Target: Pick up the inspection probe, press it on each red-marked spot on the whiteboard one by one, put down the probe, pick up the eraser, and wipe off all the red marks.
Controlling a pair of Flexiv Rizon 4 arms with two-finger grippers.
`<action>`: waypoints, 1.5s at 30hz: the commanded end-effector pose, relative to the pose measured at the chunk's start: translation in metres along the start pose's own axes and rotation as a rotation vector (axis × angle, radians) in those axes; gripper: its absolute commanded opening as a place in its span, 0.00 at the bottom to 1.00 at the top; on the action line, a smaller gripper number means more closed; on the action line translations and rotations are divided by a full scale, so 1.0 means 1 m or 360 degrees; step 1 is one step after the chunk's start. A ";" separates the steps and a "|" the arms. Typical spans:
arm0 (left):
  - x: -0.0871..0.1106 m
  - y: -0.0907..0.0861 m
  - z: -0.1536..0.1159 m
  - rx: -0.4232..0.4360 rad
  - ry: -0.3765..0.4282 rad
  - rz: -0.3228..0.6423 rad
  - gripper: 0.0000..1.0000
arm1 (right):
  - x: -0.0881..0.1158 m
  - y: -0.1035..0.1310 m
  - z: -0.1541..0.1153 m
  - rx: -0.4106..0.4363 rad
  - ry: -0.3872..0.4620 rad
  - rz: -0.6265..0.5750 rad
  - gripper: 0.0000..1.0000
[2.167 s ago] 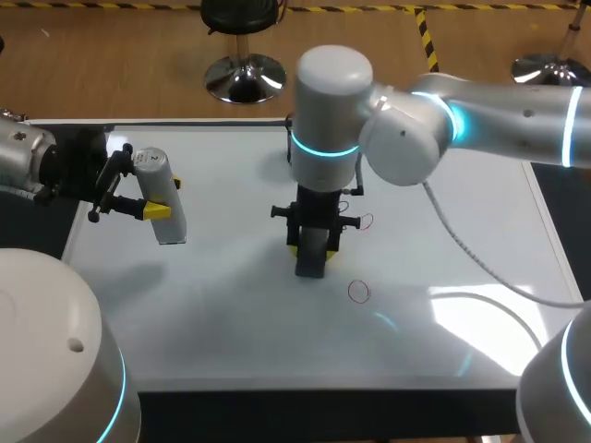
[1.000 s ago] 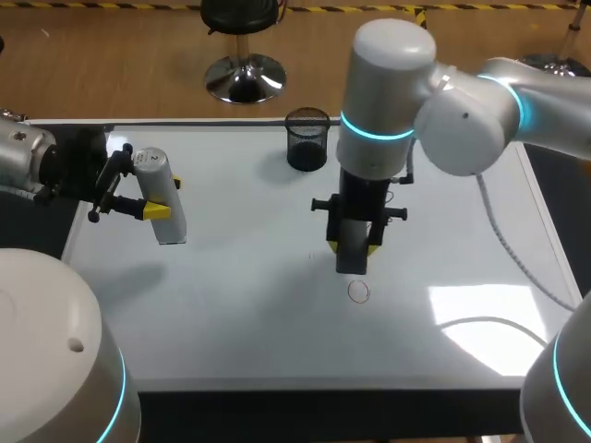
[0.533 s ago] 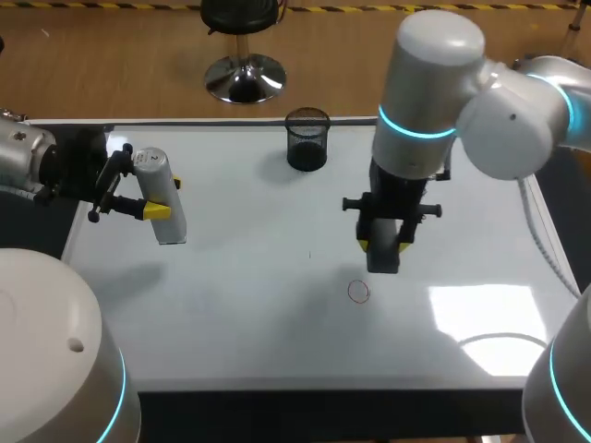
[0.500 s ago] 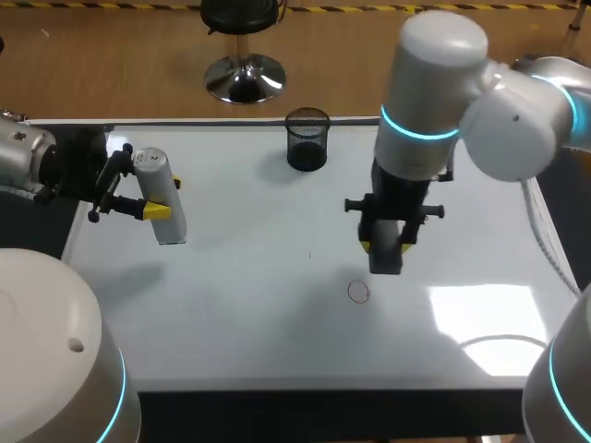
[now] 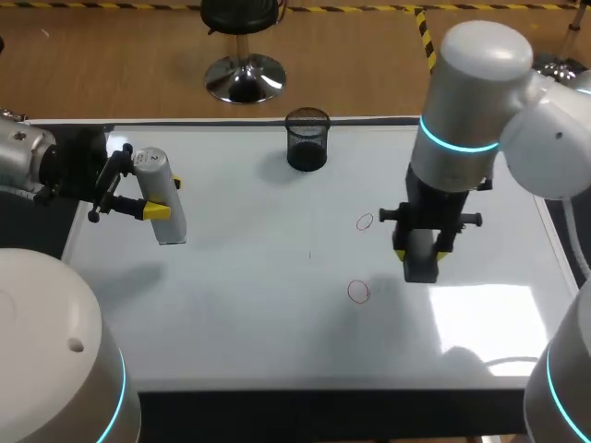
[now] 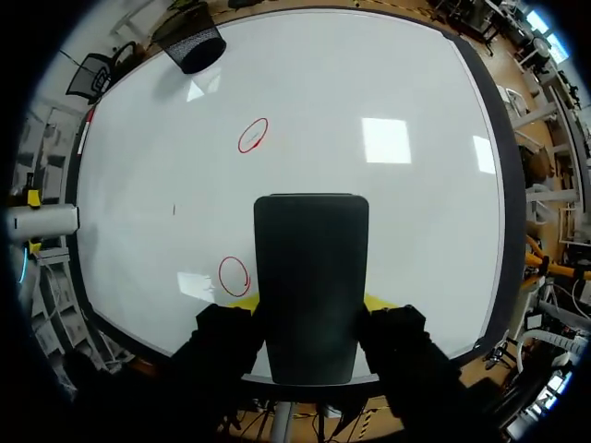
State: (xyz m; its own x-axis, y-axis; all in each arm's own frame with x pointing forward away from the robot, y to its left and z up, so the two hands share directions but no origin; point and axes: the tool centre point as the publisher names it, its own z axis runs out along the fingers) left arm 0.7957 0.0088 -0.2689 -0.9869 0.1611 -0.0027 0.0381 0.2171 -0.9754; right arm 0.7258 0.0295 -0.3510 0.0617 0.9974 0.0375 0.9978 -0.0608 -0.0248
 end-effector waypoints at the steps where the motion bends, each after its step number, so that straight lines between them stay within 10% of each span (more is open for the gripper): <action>1: 0.001 -0.001 -0.001 0.0000 -0.0003 0.0005 0.00 | -0.020 0.000 -0.002 -0.0007 0.0078 0.0025 0.00; 45: 0.018 0.003 0.031 0.0044 -0.0083 -0.0070 0.00 | -0.026 0.001 -0.003 -0.0014 0.0097 0.0020 0.00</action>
State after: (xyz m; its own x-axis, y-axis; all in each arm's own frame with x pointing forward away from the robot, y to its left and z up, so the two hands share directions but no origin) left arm 0.7792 -0.0122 -0.2827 -0.9919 0.1230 0.0310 -0.0067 0.1935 -0.9811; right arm 0.7257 0.0047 -0.3497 0.0765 0.9925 0.0958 0.9970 -0.0751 -0.0177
